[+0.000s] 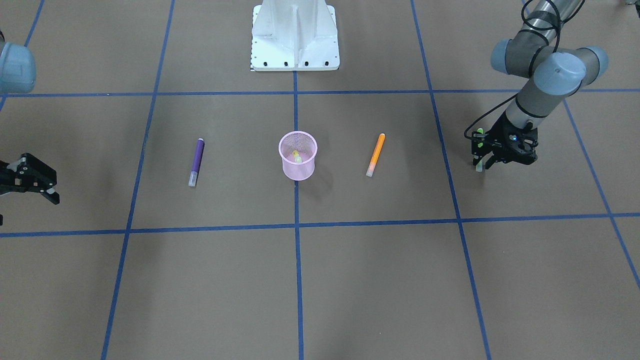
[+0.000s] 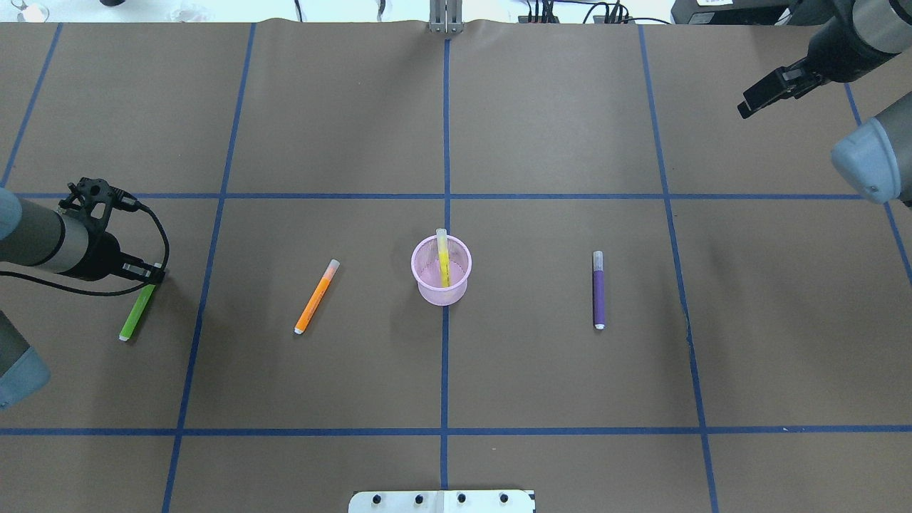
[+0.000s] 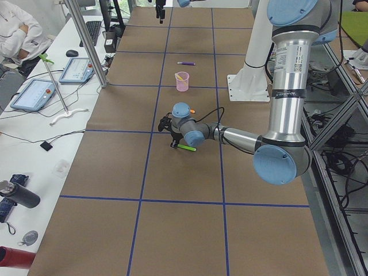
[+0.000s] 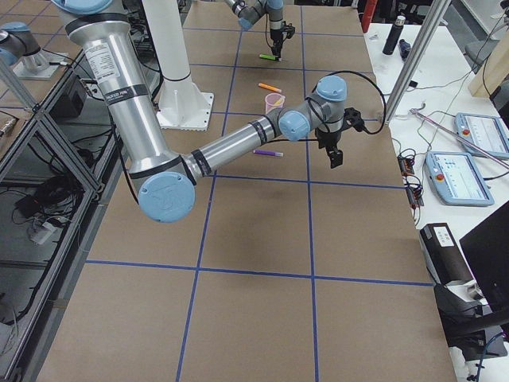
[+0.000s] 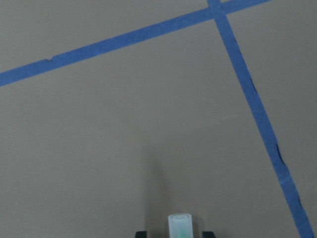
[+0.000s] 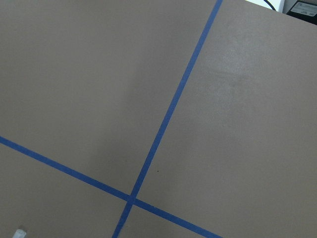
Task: Collect pens into pen holder
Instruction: 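Grasp the green marker with the left gripper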
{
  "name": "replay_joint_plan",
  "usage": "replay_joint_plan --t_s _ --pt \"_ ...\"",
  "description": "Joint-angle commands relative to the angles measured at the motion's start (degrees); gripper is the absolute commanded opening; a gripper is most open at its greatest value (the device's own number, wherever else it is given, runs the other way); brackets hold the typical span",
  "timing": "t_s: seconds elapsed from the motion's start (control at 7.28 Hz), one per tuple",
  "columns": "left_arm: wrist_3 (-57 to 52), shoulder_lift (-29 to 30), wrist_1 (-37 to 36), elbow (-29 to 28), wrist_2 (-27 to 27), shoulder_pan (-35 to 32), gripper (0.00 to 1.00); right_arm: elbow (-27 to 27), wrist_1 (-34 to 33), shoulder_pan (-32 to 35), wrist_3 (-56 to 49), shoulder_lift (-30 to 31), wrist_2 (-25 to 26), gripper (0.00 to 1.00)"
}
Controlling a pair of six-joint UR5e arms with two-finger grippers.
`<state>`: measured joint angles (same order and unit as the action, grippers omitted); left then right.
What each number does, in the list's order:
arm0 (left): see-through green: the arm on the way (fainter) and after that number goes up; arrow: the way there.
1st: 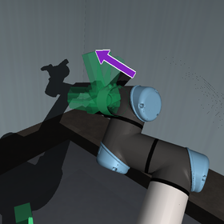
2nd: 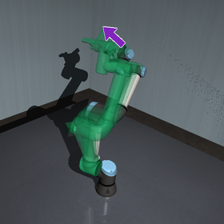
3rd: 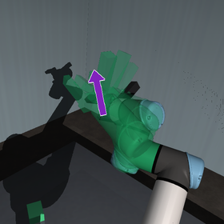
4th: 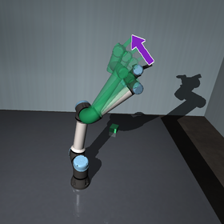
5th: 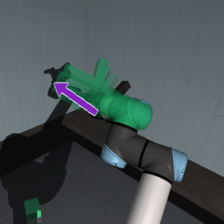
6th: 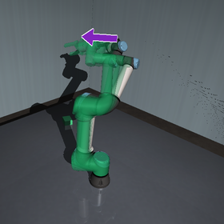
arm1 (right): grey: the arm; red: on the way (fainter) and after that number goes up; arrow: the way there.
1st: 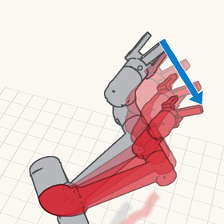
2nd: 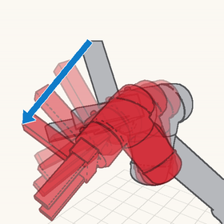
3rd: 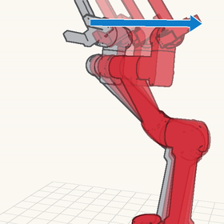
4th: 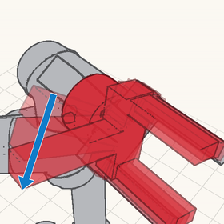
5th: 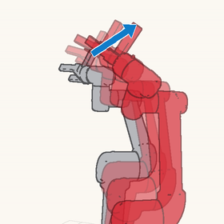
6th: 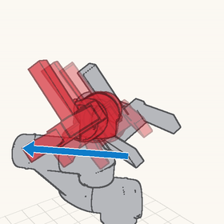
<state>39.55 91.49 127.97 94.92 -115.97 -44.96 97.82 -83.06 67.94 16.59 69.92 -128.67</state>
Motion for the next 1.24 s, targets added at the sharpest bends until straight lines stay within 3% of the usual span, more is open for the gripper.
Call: replay_joint_plan --t_s 0.0,0.41,0.69,0.82,1.1 --pt "0.0 -0.09 -0.09 -0.09 0.04 0.05 0.39 0.0 0.0 0.0 -0.07 0.12 0.0 1.0" --pt "0.0 -0.09 -0.09 -0.09 0.04 0.49 0.38 0.0 0.0 0.0 -0.07 0.21 0.09 1.0" --pt "0.0 -0.09 -0.09 -0.09 0.13 0.58 0.16 0.0 0.0 0.0 -0.07 0.21 0.0 1.0" --pt "0.0 -0.09 -0.09 -0.09 0.13 0.49 0.0 0.0 0.09 0.0 -0.07 0.21 0.0 1.0" --pt "-0.09 -0.26 -0.09 2.88 -0.57 0.4 0.0 -0.09 0.09 0.35 -0.15 0.3 0.0 1.0"
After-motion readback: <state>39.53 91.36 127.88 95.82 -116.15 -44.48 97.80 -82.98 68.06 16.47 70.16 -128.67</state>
